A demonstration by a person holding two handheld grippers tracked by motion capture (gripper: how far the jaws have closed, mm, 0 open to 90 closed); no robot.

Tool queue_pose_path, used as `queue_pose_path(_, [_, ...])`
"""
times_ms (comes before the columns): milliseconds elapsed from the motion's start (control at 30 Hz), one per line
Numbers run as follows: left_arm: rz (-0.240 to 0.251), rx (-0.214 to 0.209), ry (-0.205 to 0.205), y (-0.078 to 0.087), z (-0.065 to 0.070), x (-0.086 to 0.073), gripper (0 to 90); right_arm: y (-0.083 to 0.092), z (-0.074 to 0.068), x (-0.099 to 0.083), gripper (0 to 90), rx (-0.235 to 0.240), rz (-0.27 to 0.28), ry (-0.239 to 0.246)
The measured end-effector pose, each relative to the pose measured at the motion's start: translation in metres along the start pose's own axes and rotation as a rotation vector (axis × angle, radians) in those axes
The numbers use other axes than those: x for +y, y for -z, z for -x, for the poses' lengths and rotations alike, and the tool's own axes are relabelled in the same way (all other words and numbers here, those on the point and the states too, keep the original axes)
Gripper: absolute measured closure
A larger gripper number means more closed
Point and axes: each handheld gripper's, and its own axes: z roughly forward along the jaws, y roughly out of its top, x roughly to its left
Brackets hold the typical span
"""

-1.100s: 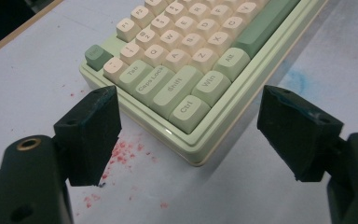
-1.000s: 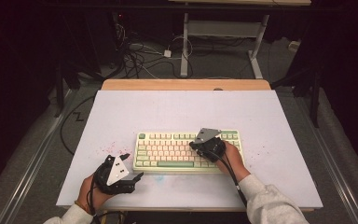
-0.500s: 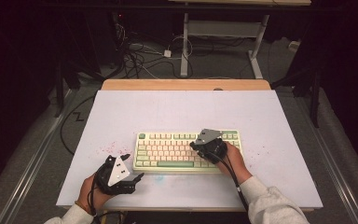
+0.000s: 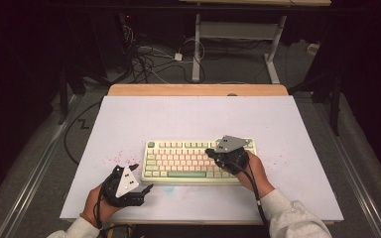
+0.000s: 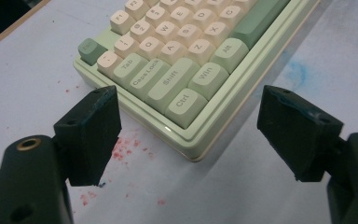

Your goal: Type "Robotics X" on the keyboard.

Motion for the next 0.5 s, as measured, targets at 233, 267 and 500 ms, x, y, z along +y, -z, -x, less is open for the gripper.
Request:
queue_pose_path(233, [-0.002,-0.001,-0.006,0.0,0.0,0.0,20.9,0.008,-0.002,0.0,72.8,-0.006,0.036,-0.007])
queue_pose_path(267, [-0.006,0.003,-0.011,0.0,0.001,0.0,20.9,0.01,-0.002,0.0,64.5,-0.014,0.052,0.0])
queue_pose_path(500, [0.0,0.006,-0.008,0.002,0.0,0.0,20.8,0.02,-0.005,-0.003,40.3,-0.025,0.102,0.003])
